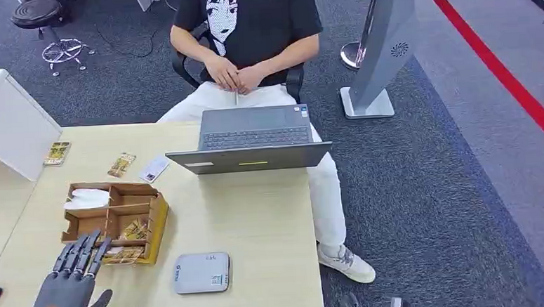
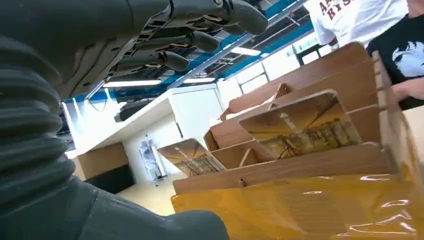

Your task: Pass the card to the sensor for recognition and then transmit it.

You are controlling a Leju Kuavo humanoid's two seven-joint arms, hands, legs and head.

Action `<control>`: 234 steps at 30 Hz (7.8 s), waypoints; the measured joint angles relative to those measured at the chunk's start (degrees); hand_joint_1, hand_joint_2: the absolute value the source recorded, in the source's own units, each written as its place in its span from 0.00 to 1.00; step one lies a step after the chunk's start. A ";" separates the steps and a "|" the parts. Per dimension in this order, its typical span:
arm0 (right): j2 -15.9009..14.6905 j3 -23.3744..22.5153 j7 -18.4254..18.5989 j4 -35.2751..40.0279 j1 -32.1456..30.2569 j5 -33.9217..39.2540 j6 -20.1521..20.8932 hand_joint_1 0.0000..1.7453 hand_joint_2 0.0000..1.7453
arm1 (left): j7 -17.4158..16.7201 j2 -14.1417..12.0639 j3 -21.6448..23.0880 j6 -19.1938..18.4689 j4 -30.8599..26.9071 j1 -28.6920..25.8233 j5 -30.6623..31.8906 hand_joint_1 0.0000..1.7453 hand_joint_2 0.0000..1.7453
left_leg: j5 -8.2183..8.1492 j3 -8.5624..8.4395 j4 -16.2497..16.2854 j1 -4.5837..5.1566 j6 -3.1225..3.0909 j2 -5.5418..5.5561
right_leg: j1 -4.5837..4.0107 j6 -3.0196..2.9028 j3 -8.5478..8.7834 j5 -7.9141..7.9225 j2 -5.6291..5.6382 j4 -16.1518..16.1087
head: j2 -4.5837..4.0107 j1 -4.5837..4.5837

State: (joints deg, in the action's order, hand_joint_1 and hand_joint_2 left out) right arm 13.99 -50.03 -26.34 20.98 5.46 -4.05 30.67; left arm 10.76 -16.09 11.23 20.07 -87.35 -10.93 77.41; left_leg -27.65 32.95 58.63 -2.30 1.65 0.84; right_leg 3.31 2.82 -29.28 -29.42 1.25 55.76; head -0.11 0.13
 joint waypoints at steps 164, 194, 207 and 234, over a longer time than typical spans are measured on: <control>0.09 2.34 0.96 0.44 0.37 1.68 -0.63 0.00 1.00 | -3.54 2.07 -2.25 -8.86 -12.45 -1.93 0.13 0.00 1.00 | 0.01 0.00 0.00 0.00 -0.01 -0.03 | 0.00 0.00 -0.04 0.01 0.04 0.00 | 0.00 0.02; 0.11 4.26 1.14 -0.48 0.90 0.59 -0.81 0.00 1.00 | -1.01 5.11 -1.29 -5.01 3.24 6.98 0.16 0.00 1.00 | 0.01 0.00 0.01 0.00 -0.01 -0.02 | -0.01 0.00 -0.03 0.03 0.04 0.00 | 0.00 0.00; 0.11 4.90 1.97 -0.55 1.01 0.59 -0.07 0.00 1.00 | -0.48 6.78 -1.29 -5.01 6.00 8.05 0.44 0.00 1.00 | 0.01 0.00 0.01 -0.01 -0.01 -0.03 | -0.01 0.00 -0.04 0.02 0.05 0.00 | 0.00 0.02; 0.11 5.66 1.90 -0.59 1.12 0.64 -0.11 0.00 1.00 | 0.94 8.20 -1.29 -4.16 6.83 8.17 0.59 1.00 1.00 | 0.01 0.00 0.01 -0.01 -0.01 -0.03 | -0.01 0.00 -0.05 0.02 0.05 0.00 | 0.00 0.02</control>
State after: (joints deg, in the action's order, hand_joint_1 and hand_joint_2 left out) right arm 14.10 -44.37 -24.43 20.39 6.58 -3.41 30.56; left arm 11.69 -7.89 9.94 15.91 -80.52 -2.75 78.01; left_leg -27.64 32.96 58.63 -2.31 1.64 0.82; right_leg 3.30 2.81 -29.33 -29.40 1.30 55.76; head -0.11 0.15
